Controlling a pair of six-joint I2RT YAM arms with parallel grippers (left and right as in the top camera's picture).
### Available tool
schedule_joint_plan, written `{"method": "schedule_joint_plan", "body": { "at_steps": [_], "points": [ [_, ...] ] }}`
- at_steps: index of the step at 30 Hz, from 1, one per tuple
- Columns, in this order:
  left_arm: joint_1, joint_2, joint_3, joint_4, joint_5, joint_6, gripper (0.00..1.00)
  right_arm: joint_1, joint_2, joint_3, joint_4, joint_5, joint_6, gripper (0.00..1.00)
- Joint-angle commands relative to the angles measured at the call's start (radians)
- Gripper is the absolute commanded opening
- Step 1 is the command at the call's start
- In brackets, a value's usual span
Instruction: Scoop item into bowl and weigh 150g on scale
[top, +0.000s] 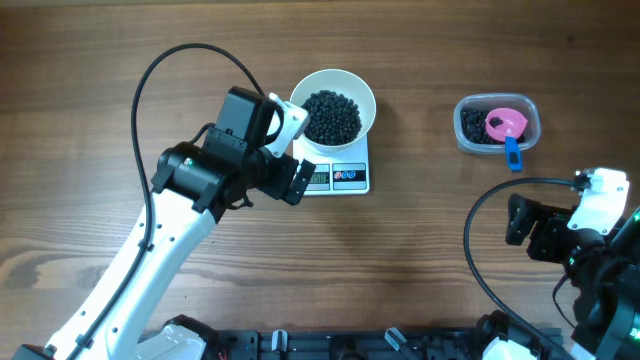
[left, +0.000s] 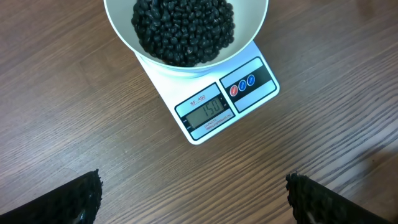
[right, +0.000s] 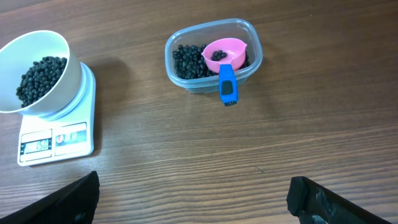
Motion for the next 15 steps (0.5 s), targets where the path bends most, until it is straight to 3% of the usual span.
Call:
{"method": "schedule_joint_plan", "body": {
  "at_steps": [1, 6, 11, 15],
  "points": [
    [-0.003, 0.002, -0.008, 0.003, 0.015, -0.01, 1.0, 0.006, 0.001, -0.003, -0.001, -0.012, 0.011, 1.0],
    [-0.003, 0.002, -0.008, 0.003, 0.015, -0.01, 1.0, 0.028, -0.003, -0.003, 0.003, -0.005, 0.002, 1.0],
    [-0.003, 0.002, -0.008, 0.003, 0.015, -0.01, 1.0, 0.11, -0.051, -0.021, 0.18, 0.06, -0.001, 1.0],
    [-0.003, 0.002, -0.008, 0.003, 0.015, -0.01, 1.0, 0.243, -0.161, -0.172, 0.359, 0.135, 0.0, 1.0]
  ]
}}
